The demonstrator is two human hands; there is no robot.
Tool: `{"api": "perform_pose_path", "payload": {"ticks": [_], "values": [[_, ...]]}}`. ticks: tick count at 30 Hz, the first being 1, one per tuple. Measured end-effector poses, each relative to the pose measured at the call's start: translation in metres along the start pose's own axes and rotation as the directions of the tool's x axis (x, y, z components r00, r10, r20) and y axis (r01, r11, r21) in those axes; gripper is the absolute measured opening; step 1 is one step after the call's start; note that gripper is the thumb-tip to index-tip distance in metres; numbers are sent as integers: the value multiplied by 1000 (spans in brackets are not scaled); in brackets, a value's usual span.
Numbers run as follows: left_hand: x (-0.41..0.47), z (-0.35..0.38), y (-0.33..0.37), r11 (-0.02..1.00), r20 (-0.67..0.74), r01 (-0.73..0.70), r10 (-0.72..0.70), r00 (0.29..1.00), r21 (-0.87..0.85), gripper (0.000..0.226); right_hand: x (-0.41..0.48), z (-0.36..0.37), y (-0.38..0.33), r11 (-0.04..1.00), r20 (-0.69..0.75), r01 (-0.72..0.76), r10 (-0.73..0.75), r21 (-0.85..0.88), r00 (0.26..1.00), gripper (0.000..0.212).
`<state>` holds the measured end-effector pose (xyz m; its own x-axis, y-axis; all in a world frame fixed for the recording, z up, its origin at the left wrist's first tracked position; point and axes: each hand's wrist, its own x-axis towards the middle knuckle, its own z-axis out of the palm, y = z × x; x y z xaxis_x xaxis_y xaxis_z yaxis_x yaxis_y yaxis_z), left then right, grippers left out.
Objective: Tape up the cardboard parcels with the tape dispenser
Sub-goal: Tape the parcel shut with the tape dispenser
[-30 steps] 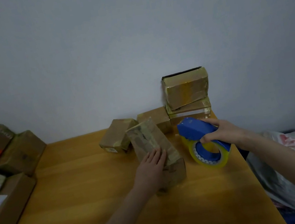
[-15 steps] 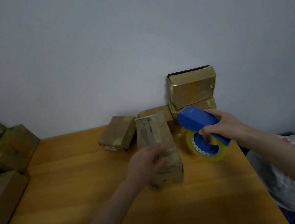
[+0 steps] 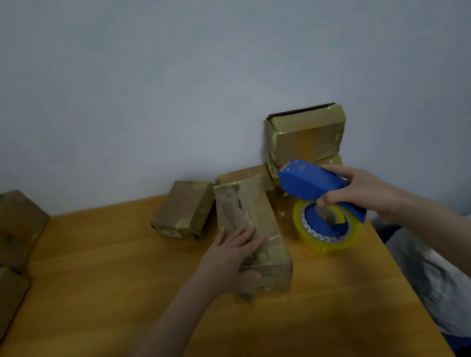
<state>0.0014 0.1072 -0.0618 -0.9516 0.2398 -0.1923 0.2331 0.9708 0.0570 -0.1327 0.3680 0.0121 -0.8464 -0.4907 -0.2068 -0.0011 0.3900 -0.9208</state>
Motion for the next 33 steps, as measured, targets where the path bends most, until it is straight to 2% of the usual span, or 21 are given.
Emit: {"api": "perform_pose_path", "payload": {"ticks": [1,2,3,4,5,6,7,8,10,12,14,17,19,22,24,26,30,33], "values": [[-2,-5,3,993,-60,23,-31,998,-120,74,-1,-2,-6,999,29,12,-11,-35,1000,57],[-4,-10,8,945,-156,67,-122,980,-321,70,-2,-3,-13,997,61,28,-24,-69,998,58],[-5,-16,13,809,-230,102,-282,932,-578,63,-4,-3,-21,994,94,51,-42,-94,995,60],[-6,-23,19,561,-204,98,-452,868,-822,55,-7,-3,-28,991,126,76,-62,-109,990,61],[-8,-31,25,237,-66,78,-544,836,-968,50,-9,-3,-35,988,158,101,-81,-119,984,62],[-9,-37,29,-64,103,82,-535,838,-995,52,-12,-2,-42,983,191,125,-98,-131,977,63],[-10,-40,32,-277,233,110,-467,853,-955,59,-15,-1,-48,978,225,146,-111,-150,968,64],[-12,-43,33,-404,307,137,-393,867,-904,66,-17,0,-54,971,256,166,-119,-171,959,65],[-16,-47,34,-513,353,167,-291,889,-842,71,-22,4,-62,956,300,201,-131,-216,945,69],[-18,-47,35,-535,339,152,-271,901,-831,69,-25,7,-65,936,340,237,-140,-262,930,68],[-23,-47,38,-541,298,100,-294,908,-835,57,-28,10,-65,914,375,272,-148,-303,915,64],[-30,-43,39,-497,214,5,-366,906,-868,36,-30,15,-62,882,413,308,-147,-357,899,64],[-34,-40,40,-374,185,-2,-465,866,-927,23,-31,18,-58,842,440,348,-150,-412,885,64],[-37,-35,42,-114,120,64,-593,796,-991,16,-33,25,-52,740,474,424,-161,-522,866,64],[-40,-31,41,-40,96,90,-604,791,-995,17,-34,29,-48,719,479,439,-168,-538,862,66],[-46,-30,35,-21,102,113,-620,778,-993,17,-35,29,-44,713,487,439,-155,-547,859,73],[-67,-27,3,-58,141,146,-732,666,-988,22,-35,5,-32,705,471,403,-110,-583,875,71],[-75,-20,-6,-75,180,189,-757,629,-979,21,-35,-10,-20,725,442,331,-40,-604,896,74]]}}
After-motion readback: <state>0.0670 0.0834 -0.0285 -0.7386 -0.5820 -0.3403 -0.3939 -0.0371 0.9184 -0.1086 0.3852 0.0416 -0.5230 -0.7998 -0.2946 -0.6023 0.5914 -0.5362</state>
